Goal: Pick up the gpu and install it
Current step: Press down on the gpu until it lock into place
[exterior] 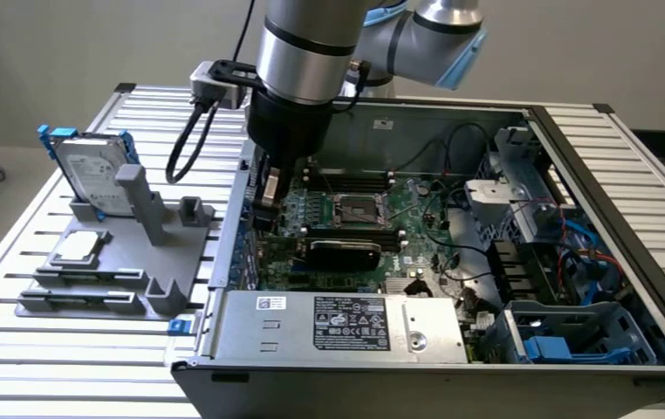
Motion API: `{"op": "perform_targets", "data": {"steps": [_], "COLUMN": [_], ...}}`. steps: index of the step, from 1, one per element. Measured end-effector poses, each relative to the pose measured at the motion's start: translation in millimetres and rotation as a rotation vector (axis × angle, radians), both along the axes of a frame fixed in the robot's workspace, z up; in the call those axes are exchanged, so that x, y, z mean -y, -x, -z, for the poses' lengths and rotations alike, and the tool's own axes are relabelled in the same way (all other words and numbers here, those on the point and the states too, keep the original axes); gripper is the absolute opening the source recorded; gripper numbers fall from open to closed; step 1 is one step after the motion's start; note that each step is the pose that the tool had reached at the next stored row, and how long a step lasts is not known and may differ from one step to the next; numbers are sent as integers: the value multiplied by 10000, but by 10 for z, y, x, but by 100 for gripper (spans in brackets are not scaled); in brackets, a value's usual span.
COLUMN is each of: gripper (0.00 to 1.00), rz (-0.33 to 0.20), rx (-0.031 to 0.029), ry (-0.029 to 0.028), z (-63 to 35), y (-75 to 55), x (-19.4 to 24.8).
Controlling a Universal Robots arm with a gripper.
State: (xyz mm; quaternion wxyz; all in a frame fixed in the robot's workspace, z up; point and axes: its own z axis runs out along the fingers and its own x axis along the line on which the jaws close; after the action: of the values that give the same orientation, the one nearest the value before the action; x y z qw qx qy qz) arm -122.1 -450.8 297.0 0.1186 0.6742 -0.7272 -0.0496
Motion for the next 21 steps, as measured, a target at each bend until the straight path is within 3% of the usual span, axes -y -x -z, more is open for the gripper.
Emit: {"op": "perform_targets", "data": {"steps": [21], "gripper": [11], "rz": [351], "rx": [13], "ry": [4], "z": [21], "y": [0], "x": [-3]}}
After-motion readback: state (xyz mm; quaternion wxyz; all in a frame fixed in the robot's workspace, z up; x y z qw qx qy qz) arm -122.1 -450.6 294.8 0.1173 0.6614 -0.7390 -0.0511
